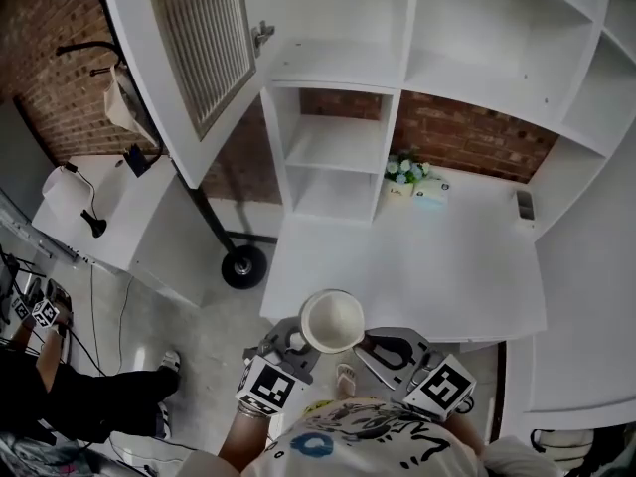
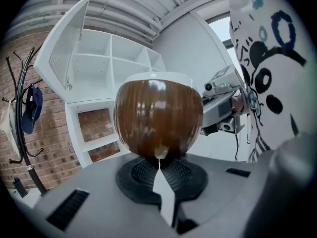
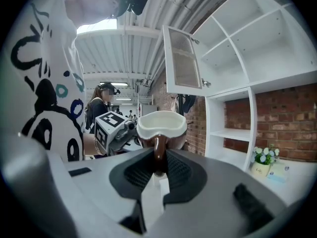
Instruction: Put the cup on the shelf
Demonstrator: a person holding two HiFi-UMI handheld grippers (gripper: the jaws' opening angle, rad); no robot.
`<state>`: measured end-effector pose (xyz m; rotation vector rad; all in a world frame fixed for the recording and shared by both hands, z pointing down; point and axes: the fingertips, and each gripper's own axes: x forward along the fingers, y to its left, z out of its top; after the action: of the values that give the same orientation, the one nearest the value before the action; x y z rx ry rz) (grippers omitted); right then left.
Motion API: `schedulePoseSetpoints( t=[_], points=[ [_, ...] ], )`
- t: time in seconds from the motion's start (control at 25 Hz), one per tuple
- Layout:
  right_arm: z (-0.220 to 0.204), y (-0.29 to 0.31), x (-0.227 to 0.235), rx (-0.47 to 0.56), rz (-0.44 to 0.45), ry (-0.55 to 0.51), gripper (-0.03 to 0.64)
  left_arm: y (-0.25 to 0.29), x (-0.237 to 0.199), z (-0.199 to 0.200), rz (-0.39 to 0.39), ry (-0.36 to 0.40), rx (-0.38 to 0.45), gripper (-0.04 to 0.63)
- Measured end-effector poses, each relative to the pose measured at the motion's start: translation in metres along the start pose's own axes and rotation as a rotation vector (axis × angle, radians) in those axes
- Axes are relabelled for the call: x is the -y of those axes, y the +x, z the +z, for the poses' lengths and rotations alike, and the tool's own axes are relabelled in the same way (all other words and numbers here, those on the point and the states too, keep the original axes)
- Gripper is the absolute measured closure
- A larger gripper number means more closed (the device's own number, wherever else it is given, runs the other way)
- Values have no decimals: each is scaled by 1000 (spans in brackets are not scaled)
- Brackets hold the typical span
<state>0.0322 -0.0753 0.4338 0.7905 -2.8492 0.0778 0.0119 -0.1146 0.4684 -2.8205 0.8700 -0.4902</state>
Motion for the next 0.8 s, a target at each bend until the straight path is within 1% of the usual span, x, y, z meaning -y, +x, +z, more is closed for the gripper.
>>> schedulePoseSetpoints(
  t=[0.2, 0.36, 0.6, 0.8],
  points=[
    [6, 1, 25, 20, 19, 16, 555, 19, -14, 7, 22, -6, -3, 577],
    [6, 0, 40, 30, 43, 8, 555, 31, -20, 11, 39, -11, -7, 577],
    [4, 0, 66, 43, 43, 34, 555, 54, -30, 13, 48, -25, 9, 577],
    [6, 0, 85, 68, 49, 59, 555, 68, -40, 19, 80, -19, 14, 577]
  ],
)
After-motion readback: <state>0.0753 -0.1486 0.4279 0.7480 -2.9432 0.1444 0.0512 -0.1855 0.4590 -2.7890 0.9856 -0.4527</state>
